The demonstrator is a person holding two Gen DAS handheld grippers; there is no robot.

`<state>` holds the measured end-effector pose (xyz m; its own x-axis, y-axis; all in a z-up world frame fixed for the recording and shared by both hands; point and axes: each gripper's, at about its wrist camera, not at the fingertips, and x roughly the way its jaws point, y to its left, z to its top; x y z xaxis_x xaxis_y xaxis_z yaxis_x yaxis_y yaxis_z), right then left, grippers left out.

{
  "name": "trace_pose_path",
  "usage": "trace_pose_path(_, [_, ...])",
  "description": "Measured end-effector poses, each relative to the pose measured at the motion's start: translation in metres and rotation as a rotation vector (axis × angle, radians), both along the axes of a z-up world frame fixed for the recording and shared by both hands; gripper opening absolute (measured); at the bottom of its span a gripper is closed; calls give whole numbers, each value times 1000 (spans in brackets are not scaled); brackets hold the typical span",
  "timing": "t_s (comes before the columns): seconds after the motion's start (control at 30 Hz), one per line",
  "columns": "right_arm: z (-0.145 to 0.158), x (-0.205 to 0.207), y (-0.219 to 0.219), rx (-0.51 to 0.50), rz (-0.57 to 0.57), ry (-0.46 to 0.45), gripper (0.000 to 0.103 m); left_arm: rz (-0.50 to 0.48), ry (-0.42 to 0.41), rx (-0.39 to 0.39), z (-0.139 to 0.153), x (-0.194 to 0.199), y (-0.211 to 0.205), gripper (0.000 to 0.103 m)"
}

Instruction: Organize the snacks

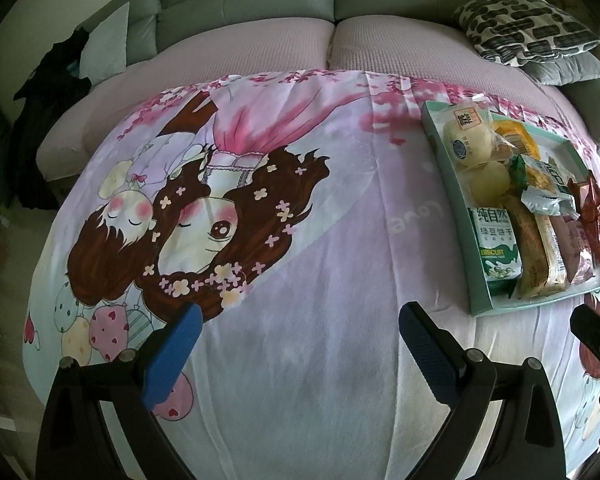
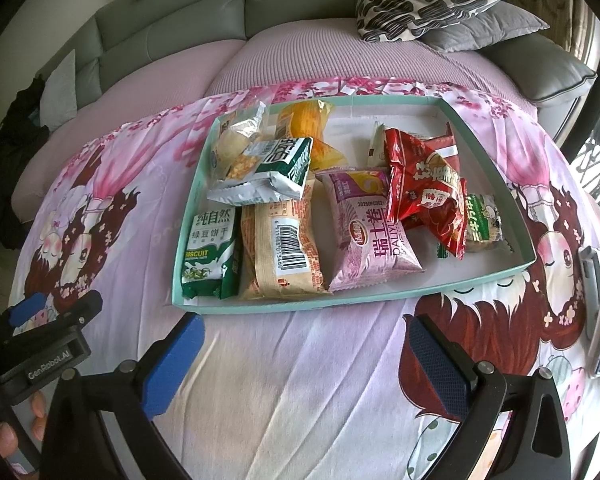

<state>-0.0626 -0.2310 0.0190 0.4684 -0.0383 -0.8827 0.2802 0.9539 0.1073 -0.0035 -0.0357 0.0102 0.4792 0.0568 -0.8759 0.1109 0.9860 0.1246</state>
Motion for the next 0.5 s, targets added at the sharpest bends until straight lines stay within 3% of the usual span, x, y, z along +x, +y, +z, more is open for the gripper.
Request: trace_pose_path(0.5, [-1,2,-1,4,3,9,103,-17,-9,-8,1,-1,-1,99])
